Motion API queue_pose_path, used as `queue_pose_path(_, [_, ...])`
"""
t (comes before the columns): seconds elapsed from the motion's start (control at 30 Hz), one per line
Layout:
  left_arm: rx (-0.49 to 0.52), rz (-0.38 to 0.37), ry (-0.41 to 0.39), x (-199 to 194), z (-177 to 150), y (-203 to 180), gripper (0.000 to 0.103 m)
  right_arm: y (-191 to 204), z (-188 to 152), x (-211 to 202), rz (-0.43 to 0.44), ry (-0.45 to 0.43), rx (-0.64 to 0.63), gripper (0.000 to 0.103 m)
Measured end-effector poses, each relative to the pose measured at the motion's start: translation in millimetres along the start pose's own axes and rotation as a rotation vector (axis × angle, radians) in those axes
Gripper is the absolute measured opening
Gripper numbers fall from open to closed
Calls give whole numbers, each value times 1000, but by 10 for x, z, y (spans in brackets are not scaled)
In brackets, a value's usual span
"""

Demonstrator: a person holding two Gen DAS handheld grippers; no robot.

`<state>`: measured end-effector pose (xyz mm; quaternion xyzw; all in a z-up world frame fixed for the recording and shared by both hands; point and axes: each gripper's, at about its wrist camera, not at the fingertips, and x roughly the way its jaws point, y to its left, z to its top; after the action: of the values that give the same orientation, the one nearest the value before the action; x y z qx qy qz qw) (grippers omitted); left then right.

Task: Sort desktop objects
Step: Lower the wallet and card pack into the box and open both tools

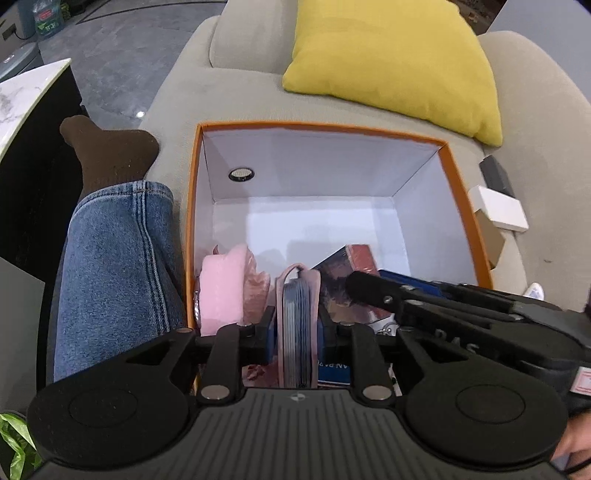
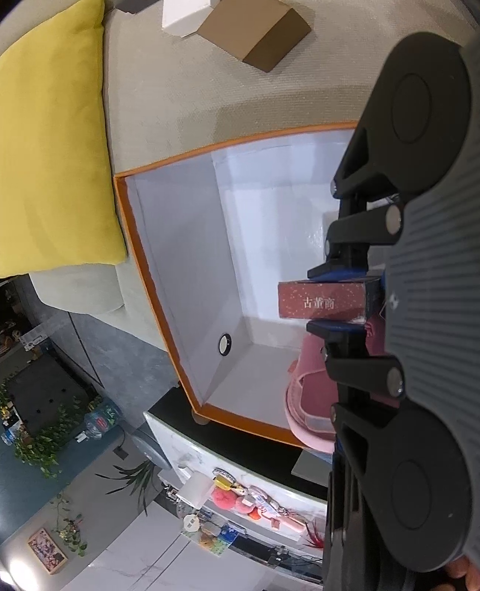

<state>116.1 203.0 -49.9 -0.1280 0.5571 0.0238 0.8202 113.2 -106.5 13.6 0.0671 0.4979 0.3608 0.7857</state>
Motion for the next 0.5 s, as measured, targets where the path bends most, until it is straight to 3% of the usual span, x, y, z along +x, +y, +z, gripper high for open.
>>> queue_pose_path(0.17, [-4, -8, -50, -148, 13, 28, 38, 44, 11, 6, -8, 14, -13, 24])
queue_pose_path(0.4, [-7, -43, -146, -374, -116, 83, 38, 123, -9, 29, 17, 54, -6, 24])
queue_pose_path(0.47, [-4, -21, -164, -421, -164, 97, 38, 154, -11, 19, 36, 74, 9, 24])
queue_pose_path(0.5, [4, 4, -167, -426, -186, 100, 38, 177, -11, 19, 47, 81, 9, 10])
